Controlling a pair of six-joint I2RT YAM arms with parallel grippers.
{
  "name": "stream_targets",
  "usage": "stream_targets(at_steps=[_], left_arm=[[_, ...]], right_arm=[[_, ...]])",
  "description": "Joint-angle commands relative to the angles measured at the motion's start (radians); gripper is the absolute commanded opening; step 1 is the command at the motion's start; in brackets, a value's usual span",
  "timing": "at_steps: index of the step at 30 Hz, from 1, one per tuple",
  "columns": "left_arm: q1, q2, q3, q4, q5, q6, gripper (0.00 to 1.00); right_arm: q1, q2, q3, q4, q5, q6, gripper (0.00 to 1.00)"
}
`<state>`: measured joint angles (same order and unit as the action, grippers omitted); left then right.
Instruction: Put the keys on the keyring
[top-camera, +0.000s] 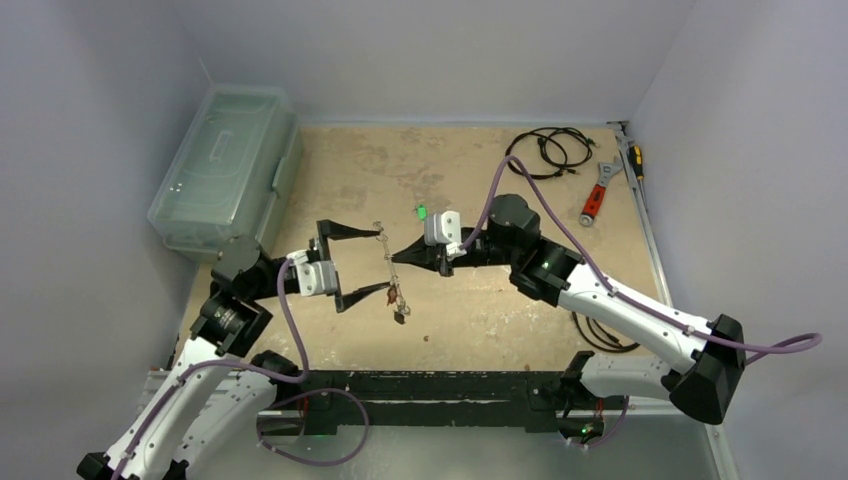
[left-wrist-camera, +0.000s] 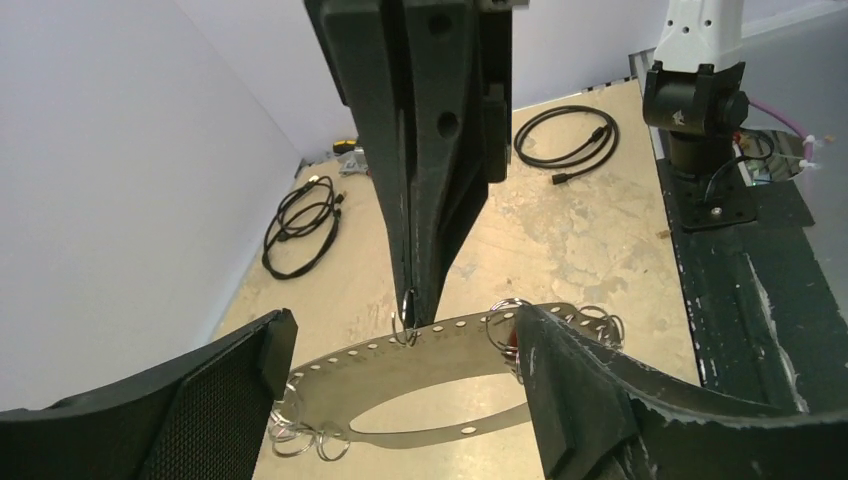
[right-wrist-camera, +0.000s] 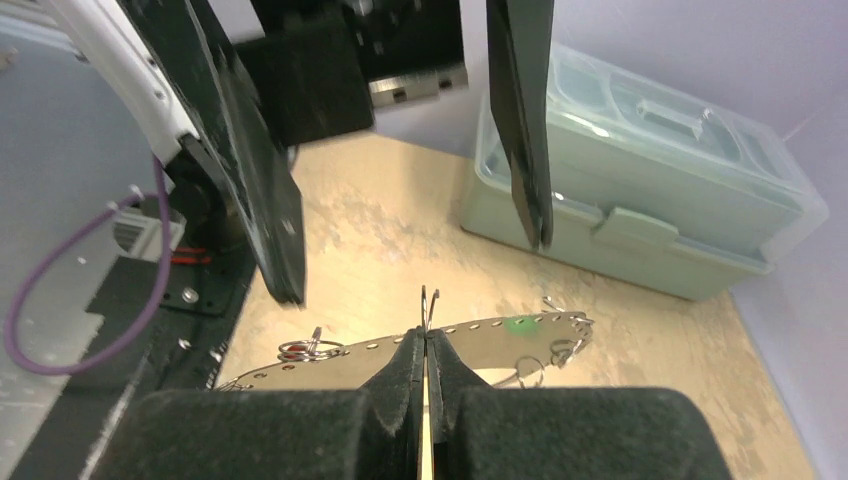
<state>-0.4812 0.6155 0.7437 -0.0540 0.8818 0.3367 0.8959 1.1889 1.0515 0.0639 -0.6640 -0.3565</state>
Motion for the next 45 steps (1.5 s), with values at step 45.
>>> stream_targets(at_steps=[45], left_arm=[[-0.004,0.961,0.498,-0.078,-0.791,-0.534,0.67]], right_arm=[[-0.278,-0.254,-0.247,0.032,0.75,0.325,0.0]])
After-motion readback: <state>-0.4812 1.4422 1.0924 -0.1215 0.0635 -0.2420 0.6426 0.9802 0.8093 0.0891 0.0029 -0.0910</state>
